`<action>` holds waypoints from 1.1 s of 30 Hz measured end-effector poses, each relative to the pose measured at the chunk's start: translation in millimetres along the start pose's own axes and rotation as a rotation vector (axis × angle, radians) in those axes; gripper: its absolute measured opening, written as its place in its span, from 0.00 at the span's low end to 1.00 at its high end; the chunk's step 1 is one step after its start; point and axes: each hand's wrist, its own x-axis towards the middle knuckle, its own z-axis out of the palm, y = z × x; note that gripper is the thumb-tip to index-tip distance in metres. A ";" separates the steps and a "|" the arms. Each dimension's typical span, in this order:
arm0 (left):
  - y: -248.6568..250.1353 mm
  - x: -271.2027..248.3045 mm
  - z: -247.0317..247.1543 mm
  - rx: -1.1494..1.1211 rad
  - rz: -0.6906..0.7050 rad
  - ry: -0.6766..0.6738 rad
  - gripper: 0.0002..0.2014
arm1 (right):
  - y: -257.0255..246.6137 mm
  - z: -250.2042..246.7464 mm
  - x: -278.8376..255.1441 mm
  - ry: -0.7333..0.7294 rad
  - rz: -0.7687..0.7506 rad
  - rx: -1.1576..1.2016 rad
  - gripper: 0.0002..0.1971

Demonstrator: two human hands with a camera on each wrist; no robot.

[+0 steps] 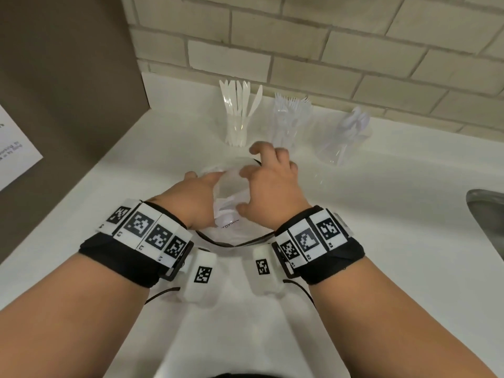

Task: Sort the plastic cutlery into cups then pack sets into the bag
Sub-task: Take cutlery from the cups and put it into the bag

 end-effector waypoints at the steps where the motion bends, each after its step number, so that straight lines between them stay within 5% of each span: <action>1: 0.9 -1.2 0.1 0.006 0.027 0.005 0.49 | -3.6 -3.6 2.6 0.069 -0.082 0.067 0.18; 4: -2.4 -0.1 1.6 0.024 0.093 0.062 0.36 | -10.9 -2.2 10.4 -0.167 -0.233 0.156 0.16; 6: -6.4 0.3 0.3 0.018 0.115 0.132 0.29 | -6.9 8.7 13.6 -0.358 -0.170 0.034 0.21; 9: -15.7 4.1 1.3 0.134 -0.003 0.174 0.22 | 3.1 21.1 14.3 -0.440 -0.083 -0.031 0.26; 17: -24.4 8.4 18.1 -0.027 -0.004 0.104 0.44 | -13.7 15.5 32.3 -0.439 -0.097 -0.002 0.29; 25: -36.8 11.5 19.1 -0.093 -0.042 0.119 0.43 | -19.0 26.3 28.6 -0.503 -0.094 -0.025 0.38; 30: -44.1 12.7 11.0 -0.090 -0.074 0.233 0.38 | -12.4 25.3 36.7 -0.511 -0.051 -0.084 0.26; 33: -44.0 15.6 15.1 -0.065 -0.028 0.184 0.40 | -15.4 21.7 36.5 -0.512 -0.107 -0.053 0.23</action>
